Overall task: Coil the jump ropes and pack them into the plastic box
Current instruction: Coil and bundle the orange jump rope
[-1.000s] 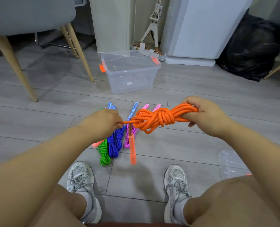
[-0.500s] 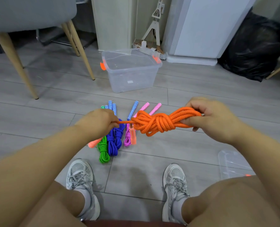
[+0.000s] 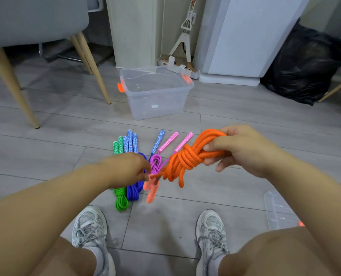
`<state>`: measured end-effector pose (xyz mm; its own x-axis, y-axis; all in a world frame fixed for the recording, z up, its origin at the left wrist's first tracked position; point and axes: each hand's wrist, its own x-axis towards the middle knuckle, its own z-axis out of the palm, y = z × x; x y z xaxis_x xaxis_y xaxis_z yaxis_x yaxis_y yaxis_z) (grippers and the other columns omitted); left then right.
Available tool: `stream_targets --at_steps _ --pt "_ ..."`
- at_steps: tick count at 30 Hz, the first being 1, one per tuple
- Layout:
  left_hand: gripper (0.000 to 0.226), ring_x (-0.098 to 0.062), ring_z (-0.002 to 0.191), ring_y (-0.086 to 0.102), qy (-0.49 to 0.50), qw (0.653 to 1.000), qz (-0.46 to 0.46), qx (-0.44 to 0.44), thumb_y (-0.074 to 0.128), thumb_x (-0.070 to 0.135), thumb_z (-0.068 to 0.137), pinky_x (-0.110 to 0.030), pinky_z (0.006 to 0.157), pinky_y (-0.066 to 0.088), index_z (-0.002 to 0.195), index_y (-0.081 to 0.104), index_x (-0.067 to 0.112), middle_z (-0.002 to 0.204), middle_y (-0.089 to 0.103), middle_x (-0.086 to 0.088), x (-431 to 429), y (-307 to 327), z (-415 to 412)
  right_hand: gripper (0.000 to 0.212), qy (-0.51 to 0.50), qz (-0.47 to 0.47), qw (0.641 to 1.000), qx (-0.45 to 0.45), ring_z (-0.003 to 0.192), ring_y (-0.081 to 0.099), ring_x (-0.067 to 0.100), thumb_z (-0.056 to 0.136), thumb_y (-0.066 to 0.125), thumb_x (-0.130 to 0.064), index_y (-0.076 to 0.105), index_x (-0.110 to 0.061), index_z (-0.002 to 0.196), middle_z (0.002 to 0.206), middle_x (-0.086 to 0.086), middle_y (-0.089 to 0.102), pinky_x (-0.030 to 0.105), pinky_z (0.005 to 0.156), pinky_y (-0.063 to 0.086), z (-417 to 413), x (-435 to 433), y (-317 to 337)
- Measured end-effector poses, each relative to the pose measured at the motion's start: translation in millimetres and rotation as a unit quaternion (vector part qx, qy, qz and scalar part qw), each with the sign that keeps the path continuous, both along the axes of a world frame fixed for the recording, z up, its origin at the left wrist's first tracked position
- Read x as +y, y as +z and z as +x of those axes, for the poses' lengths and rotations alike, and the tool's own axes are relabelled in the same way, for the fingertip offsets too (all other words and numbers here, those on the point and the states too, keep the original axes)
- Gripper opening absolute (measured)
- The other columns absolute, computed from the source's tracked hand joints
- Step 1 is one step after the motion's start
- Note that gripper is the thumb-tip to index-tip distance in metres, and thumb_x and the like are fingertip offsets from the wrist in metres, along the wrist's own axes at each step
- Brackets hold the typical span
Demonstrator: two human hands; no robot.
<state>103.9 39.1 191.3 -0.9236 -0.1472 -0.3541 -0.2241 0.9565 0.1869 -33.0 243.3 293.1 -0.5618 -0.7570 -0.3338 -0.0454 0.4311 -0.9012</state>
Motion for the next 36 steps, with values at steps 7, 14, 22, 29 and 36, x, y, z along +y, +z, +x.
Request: stream_targets --at_steps 7,14,22,29,36 --pt "0.027 -0.012 0.092 0.053 0.001 0.998 -0.024 -0.059 0.054 0.046 0.089 -0.028 0.082 0.046 0.107 0.062 0.028 0.103 0.063 0.008 -25 9 -22 0.013 -0.066 0.016 0.998 0.014 0.059 0.062 0.019 0.081 0.068 -0.014 0.065 -0.002 0.084 0.073 0.014 0.064 0.027 0.055 0.057 -31 -27 -3" --pt "0.030 -0.010 0.092 0.051 0.068 0.996 0.059 0.004 0.057 0.049 0.087 -0.025 0.077 0.040 0.109 0.060 0.030 0.096 0.057 0.014 -42 9 -58 0.021 -0.113 -0.006 0.987 0.114 0.051 0.055 0.013 0.083 0.067 -0.026 0.063 -0.006 0.078 0.064 0.009 0.059 0.024 0.048 0.050 -73 -41 -9" --pt "0.074 -0.016 0.132 0.032 0.073 0.976 0.168 0.119 0.068 0.046 0.079 -0.029 0.108 0.028 0.142 0.032 0.033 0.143 0.038 0.010 -37 -7 -102 0.032 -0.151 -0.155 0.976 -0.025 0.055 0.056 0.018 0.079 0.064 -0.028 0.061 0.001 0.092 0.064 0.008 0.062 0.026 0.049 0.053 -95 -47 -29" --pt "0.075 -0.001 0.124 0.043 0.084 0.925 0.316 0.195 0.080 0.037 0.070 -0.026 0.105 0.036 0.130 0.039 0.050 0.129 0.051 0.021 -50 -17 -121 0.069 -0.030 -0.205 0.975 -0.085 0.069 0.066 0.023 0.048 0.086 -0.052 0.063 -0.005 0.094 0.078 0.013 0.067 0.029 0.064 0.056 -103 -45 -48" --pt "0.045 -0.008 0.078 0.056 0.059 0.920 0.349 0.168 0.076 0.014 0.073 -0.028 0.080 0.049 0.107 0.051 0.030 0.091 0.061 0.003 -50 -23 -114 0.069 0.052 -0.127 0.987 -0.081 0.088 0.066 0.029 0.056 0.085 -0.044 0.060 -0.001 0.104 0.101 0.022 0.065 0.032 0.077 0.055 -108 -33 -56"
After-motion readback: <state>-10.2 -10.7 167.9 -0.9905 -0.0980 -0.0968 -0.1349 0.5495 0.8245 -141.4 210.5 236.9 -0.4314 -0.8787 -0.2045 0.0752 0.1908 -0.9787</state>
